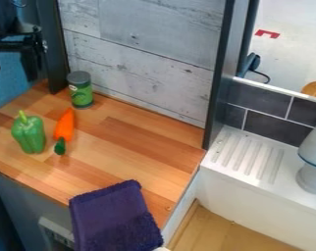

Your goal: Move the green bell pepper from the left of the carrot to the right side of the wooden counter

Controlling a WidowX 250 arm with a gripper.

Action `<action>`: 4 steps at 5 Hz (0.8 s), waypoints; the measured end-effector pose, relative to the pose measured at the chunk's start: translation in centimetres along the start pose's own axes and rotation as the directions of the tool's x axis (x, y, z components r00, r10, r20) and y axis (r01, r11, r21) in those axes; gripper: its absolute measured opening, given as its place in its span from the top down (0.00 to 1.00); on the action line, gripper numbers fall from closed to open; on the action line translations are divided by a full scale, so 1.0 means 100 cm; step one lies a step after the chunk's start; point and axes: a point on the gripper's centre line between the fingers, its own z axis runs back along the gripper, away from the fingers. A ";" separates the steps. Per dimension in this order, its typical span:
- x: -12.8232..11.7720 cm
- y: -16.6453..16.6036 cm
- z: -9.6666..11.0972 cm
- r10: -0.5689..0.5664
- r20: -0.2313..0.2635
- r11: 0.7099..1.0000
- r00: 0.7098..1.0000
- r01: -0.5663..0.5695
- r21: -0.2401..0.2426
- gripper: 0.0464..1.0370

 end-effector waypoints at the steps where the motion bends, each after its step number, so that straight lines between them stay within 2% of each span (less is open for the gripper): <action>1: -0.003 0.000 -0.008 0.000 -0.028 1.000 1.000 0.000 0.001 0.03; 3: 0.000 0.006 -0.025 -0.036 -0.019 0.999 0.999 0.037 0.035 0.03; 4: 0.003 0.011 -0.041 -0.044 -0.036 0.997 0.998 0.046 0.060 0.03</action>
